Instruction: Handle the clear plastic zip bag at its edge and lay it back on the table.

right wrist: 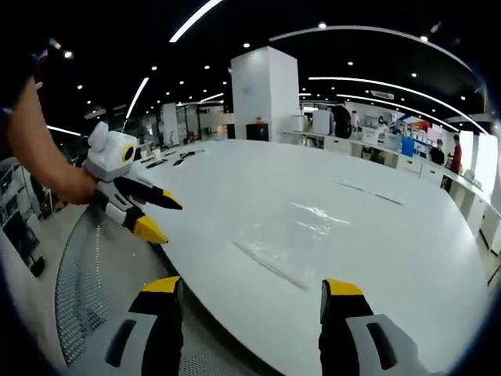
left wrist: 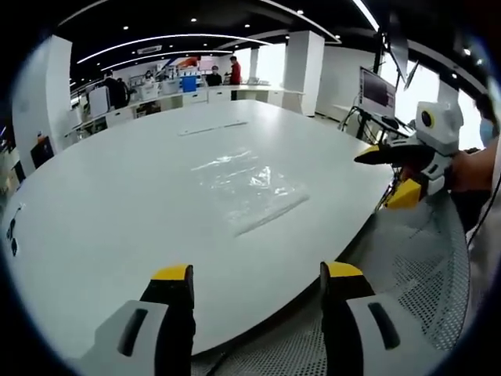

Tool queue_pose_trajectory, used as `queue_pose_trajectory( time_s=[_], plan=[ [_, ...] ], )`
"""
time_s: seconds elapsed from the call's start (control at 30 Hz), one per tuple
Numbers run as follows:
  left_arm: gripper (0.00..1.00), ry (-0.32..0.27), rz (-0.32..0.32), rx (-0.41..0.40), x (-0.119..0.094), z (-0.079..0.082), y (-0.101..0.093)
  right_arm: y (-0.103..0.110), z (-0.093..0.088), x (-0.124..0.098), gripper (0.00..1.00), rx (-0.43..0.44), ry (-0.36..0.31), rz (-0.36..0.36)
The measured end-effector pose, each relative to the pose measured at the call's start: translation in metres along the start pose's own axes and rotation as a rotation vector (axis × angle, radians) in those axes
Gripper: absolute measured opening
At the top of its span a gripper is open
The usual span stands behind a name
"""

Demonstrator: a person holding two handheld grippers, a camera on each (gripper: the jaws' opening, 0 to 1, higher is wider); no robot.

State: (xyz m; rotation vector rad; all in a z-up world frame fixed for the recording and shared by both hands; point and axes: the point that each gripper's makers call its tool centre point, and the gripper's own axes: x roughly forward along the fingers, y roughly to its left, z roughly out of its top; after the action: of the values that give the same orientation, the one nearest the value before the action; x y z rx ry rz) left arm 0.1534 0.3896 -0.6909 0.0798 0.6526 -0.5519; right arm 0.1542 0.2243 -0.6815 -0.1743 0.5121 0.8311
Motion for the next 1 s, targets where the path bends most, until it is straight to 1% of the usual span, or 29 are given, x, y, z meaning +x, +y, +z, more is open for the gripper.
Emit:
queue_pose_trajectory(
  time_s=[0.1, 0.2, 0.4, 0.6, 0.67, 0.73, 0.87, 0.93, 1.0],
  plan=[
    [0.64, -0.012, 0.014, -0.015, 0.000, 0.001, 0.007, 0.000, 0.001, 0.000, 0.72, 0.017, -0.003, 0.005],
    [0.64, -0.018, 0.008, -0.011, -0.001, 0.001, 0.006, 0.000, 0.001, 0.000, 0.72, 0.007, -0.004, 0.004],
    [0.63, -0.023, 0.001, -0.011, -0.002, 0.002, 0.003, -0.006, 0.002, -0.001, 0.72, 0.022, -0.012, -0.024],
    [0.62, -0.023, -0.014, -0.016, -0.001, 0.001, 0.006, -0.008, 0.001, 0.001, 0.71, 0.013, -0.008, -0.038],
    [0.62, -0.030, -0.006, -0.034, 0.000, 0.000, 0.013, -0.009, -0.001, 0.002, 0.71, 0.017, 0.002, -0.037],
    [0.62, -0.035, -0.003, -0.036, 0.001, 0.002, 0.014, -0.009, 0.000, 0.001, 0.71, 0.020, -0.001, -0.034],
    [0.62, -0.031, 0.002, -0.028, 0.000, 0.002, 0.006, -0.007, 0.000, 0.000, 0.71, 0.014, -0.007, -0.040],
    [0.62, -0.029, 0.008, -0.025, 0.000, 0.001, 0.008, -0.007, 0.000, 0.000, 0.71, 0.009, -0.006, -0.041],
    [0.62, -0.032, 0.011, -0.025, 0.001, 0.001, 0.011, -0.006, 0.002, -0.002, 0.71, 0.014, -0.015, -0.027]
  ],
)
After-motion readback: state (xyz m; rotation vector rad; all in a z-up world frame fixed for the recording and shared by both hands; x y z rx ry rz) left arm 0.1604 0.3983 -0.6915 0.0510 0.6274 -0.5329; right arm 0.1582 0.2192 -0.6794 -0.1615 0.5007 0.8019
